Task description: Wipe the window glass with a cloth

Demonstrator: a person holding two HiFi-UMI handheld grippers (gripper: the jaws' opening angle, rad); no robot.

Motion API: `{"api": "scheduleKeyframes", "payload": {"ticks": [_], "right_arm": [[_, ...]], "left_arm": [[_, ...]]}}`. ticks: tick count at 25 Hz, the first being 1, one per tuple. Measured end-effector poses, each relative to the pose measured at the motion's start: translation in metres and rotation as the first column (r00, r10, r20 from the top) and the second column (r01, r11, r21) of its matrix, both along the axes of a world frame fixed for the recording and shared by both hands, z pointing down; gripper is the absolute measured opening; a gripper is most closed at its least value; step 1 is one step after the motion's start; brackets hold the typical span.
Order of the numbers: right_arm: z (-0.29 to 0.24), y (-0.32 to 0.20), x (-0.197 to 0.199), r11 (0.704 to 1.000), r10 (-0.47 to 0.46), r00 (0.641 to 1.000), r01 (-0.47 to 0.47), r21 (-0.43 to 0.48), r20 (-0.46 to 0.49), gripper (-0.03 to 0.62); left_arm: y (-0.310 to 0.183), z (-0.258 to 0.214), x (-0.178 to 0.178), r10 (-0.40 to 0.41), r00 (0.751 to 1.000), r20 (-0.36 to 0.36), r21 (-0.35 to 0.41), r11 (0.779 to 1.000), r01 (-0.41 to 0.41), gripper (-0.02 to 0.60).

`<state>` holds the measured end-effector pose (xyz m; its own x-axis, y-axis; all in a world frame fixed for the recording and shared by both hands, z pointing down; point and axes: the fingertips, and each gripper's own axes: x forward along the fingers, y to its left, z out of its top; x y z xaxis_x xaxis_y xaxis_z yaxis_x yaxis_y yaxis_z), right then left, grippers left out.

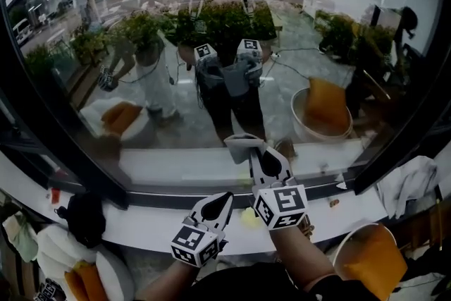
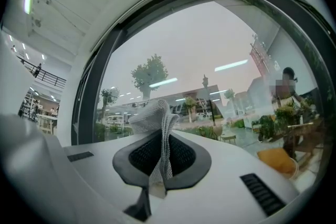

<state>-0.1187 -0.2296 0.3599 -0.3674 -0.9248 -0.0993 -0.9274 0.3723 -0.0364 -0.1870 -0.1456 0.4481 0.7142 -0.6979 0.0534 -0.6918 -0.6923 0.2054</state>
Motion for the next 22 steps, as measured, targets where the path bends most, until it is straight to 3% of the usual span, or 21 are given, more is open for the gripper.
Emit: {"api": "scheduleKeyframes", "payload": {"ticks": [14,22], "right_arm": [[-0.074,-0.052,-0.053,0.989,-0.048,0.999,0.048,0.137,0.000,0.037],[-0.109,-0.081,-0.053,0.985,-0.018,0.999,0.013,0.173,0.028,0.037]], "left_arm": [[-0.016,-0.009,-0.051,-0.071,0.997,0.020,0.024,0.997,0.071,0.008],[-0.016,-0.018,-0.075,-0.141,0.990,0.016,0.035,0.989,0.140,0.008]]}}
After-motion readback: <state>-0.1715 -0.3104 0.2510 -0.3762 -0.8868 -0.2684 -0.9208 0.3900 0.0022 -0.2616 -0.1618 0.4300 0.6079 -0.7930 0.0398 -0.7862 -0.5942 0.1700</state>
